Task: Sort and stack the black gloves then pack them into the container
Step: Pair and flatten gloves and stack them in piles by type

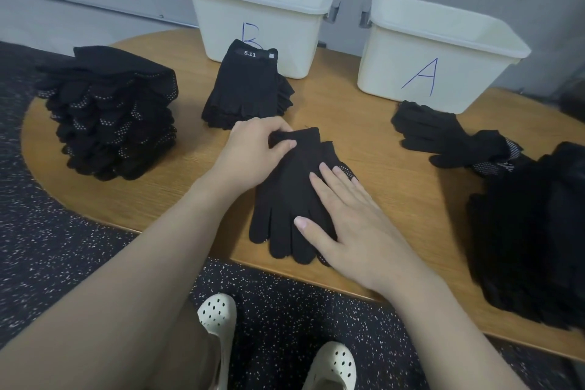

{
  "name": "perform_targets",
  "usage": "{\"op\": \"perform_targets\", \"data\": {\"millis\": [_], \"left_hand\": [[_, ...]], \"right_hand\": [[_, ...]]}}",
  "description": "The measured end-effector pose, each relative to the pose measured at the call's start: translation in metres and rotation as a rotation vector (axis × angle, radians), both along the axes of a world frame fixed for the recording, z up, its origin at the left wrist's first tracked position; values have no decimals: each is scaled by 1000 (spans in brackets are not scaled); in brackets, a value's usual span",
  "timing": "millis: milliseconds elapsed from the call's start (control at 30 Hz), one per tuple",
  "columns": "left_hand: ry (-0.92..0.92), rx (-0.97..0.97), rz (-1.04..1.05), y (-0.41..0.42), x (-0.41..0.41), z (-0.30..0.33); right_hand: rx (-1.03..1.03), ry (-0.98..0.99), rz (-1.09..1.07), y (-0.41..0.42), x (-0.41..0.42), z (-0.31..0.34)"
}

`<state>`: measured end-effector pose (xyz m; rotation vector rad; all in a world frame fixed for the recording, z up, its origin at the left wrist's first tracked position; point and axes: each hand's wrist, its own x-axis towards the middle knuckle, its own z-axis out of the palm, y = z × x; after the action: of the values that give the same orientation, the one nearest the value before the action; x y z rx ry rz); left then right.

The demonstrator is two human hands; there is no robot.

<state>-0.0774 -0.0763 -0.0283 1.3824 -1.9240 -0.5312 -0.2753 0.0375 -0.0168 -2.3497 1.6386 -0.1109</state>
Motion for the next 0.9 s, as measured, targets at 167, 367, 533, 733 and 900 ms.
{"op": "perform_targets", "data": {"millis": [167, 367, 533, 733, 900], "left_hand": [[57, -70, 38, 4, 0, 5], [72, -149, -11, 27, 4, 19], [46, -218, -41, 55, 13, 26], [-114, -331, -150, 79, 16, 24], [-204, -323, -228, 88, 18, 16]], "right_hand": [[-12, -1, -14, -3, 0, -3], [-131, -107, -7, -4, -7, -2], [-336, -243, -132, -5, -19, -1], [-331, -300, -202, -10, -26, 2], [-277, -301, -222, -10, -26, 1]]}}
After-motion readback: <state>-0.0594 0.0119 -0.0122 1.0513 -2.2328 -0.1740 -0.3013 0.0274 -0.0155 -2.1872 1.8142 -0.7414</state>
